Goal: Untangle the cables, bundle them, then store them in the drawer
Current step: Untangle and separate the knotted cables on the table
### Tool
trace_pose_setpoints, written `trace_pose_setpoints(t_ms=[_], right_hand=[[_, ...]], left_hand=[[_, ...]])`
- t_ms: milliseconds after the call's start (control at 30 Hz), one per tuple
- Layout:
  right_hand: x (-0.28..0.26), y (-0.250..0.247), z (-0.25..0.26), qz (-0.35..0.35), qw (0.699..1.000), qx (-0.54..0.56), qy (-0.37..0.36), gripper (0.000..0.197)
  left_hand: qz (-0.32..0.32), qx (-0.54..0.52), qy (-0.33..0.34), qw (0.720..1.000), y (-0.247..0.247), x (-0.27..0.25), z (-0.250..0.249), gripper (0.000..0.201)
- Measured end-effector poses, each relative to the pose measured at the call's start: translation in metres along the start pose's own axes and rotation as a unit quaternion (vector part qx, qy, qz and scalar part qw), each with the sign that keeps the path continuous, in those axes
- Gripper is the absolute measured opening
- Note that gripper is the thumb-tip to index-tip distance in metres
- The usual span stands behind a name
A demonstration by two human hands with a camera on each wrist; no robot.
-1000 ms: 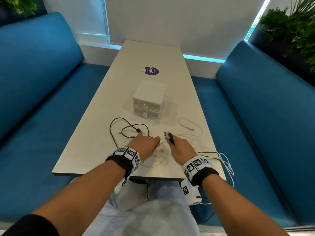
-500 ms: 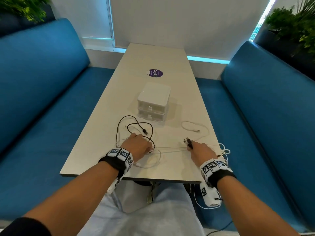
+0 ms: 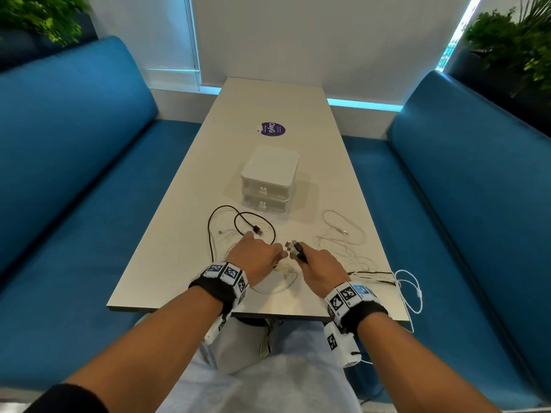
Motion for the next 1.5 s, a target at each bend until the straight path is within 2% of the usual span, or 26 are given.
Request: trace_pose_setpoints(t_ms=[100,233,300,367,500,600,767,900,967,1033,1133,1233,1367,1500], right_hand=[[-0.001,0.001,-0.008,0.016,0.999,-0.052,-0.001,0.023],[0.003,-0.001,-0.016,-0.002,0.996,-0.085,0.038,0.026],[0.003,-0.004,-0.018,-0.006,0.995,-0.083,0.05,0.026],[0.002,-0.007,-0.029,-0.008,0.993,-0.073,0.09,0.026],[-0.001,-0.019,-0.064,-0.032,0.971,-0.054,0.232,0.029],[-0.004,-0.03,-0.073,-0.07,0.96,-0.052,0.264,0.027],[-0.004,-0.026,-0.057,-0.091,0.972,-0.027,0.216,0.029],[-0.01,-0.008,-0.049,-0.029,0.984,-0.043,0.168,0.034],[-0.012,-0.003,-0.047,-0.009,0.986,-0.023,0.164,0.038],[-0.011,-0.002,-0.046,0.0,0.986,0.005,0.164,0.038],[-0.007,-0.007,-0.04,-0.006,0.987,0.056,0.15,0.029],[-0.005,-0.014,-0.033,-0.027,0.987,0.09,0.129,0.025],[-0.007,-0.012,-0.023,0.0,0.985,0.121,0.122,0.027],[-0.009,-0.004,-0.017,0.047,0.982,0.125,0.133,0.027]], left_hand=[[0.002,0.024,0.013,1.0,0.01,-0.006,0.014,0.026],[-0.027,-0.041,-0.001,0.999,0.009,-0.007,0.018,0.018],[-0.04,-0.06,-0.017,0.997,0.007,-0.006,0.024,0.021],[-0.038,-0.072,-0.027,0.996,0.006,-0.007,0.033,0.025],[-0.015,-0.062,-0.065,0.996,0.003,-0.017,0.044,0.027],[-0.002,-0.078,-0.089,0.993,0.004,-0.019,0.046,0.026],[-0.02,-0.121,-0.085,0.989,-0.003,-0.02,0.034,0.027],[-0.073,-0.192,-0.055,0.977,-0.007,-0.02,0.03,0.029],[-0.067,-0.223,-0.035,0.972,-0.006,-0.019,0.029,0.028],[-0.049,-0.205,0.0,0.978,-0.005,-0.019,0.023,0.038],[-0.039,-0.138,0.058,0.988,-0.007,-0.017,0.01,0.051],[-0.02,-0.079,0.095,0.992,-0.007,-0.015,-0.004,0.054],[0.02,-0.008,0.142,0.99,-0.003,-0.015,-0.014,0.042],[0.039,-0.006,0.13,0.991,-0.008,-0.013,-0.012,0.019]])
Point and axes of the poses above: each hand's wrist, its own x-axis towards the middle knuckle, its own y-axis out of the palm, z = x × y, the point moved 3 cm from there along x, towards the middle knuckle, and after that the axes turned 4 degrees about -x, right-handed, at the moved point
